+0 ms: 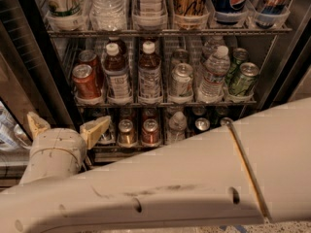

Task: Pick coke can from middle shelf of fridge

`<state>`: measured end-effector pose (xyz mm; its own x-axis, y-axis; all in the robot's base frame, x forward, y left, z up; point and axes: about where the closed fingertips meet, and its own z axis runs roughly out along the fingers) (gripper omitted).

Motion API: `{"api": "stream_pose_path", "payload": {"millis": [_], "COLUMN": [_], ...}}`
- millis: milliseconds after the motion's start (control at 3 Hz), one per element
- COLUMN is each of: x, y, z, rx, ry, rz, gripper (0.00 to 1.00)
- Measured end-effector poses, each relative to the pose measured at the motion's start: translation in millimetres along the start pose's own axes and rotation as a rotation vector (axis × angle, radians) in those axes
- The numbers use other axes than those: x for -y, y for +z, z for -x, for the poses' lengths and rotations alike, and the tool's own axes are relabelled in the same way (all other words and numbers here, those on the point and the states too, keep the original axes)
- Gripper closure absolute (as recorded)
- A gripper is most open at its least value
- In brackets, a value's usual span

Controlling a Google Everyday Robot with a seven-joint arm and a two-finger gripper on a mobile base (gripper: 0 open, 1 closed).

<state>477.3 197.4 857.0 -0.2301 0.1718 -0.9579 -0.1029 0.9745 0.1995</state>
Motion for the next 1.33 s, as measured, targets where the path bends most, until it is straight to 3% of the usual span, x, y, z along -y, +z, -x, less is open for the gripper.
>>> {"api": "stream_pose_path", "payload": {"millis": [667, 1333], "x": [8, 17], "y": [15, 31], "z": [-9, -9], "rx": [0.031, 0.066], "ry": [0.007, -0.012], "rz": [-0.063, -0.093], "gripper": [0.2, 0.32]}}
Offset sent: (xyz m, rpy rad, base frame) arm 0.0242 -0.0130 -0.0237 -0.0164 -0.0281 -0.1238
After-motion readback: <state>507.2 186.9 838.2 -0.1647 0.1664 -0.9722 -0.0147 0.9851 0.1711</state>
